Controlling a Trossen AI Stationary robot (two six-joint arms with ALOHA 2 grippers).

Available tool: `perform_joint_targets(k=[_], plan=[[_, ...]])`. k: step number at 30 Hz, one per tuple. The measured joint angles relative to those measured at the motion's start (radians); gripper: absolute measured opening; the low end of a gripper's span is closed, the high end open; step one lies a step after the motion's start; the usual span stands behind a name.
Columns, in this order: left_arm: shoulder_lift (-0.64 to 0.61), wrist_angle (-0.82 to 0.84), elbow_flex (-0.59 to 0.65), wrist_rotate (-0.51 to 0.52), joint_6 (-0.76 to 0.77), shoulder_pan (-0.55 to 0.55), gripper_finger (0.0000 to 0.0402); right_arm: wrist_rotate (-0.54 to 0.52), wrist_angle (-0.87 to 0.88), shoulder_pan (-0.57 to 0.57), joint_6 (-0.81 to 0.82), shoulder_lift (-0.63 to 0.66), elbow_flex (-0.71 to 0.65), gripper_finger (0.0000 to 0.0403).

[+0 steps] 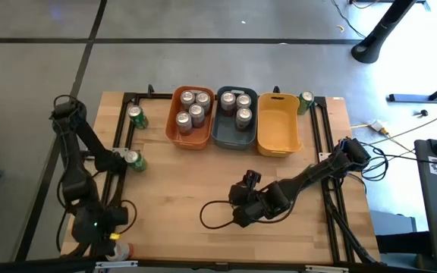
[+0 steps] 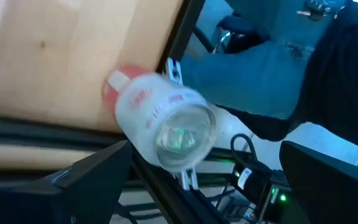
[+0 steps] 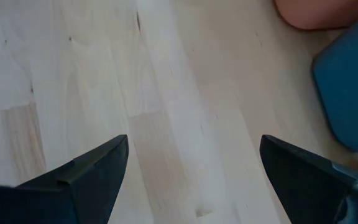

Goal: Sort soda cans
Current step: Put the pink-white soda can into the blue bin

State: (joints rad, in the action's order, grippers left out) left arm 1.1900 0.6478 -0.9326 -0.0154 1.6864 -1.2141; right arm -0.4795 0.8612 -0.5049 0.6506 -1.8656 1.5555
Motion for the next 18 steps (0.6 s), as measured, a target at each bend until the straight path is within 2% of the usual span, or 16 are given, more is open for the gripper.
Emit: perform_joint_targets(k=[9,18], plan=[[0.107,0.022,-0.033,0.012,0.010,-0.020,0.0398,0.000,0.001,0.001,0.000,-0.021,0.000,0.0360],[0.121,0.009,-0.034,0.045,0.011,-0.049,0.0398,0.027,0.001,0.001,-0.001,-0.063,0.000,0.0360]])
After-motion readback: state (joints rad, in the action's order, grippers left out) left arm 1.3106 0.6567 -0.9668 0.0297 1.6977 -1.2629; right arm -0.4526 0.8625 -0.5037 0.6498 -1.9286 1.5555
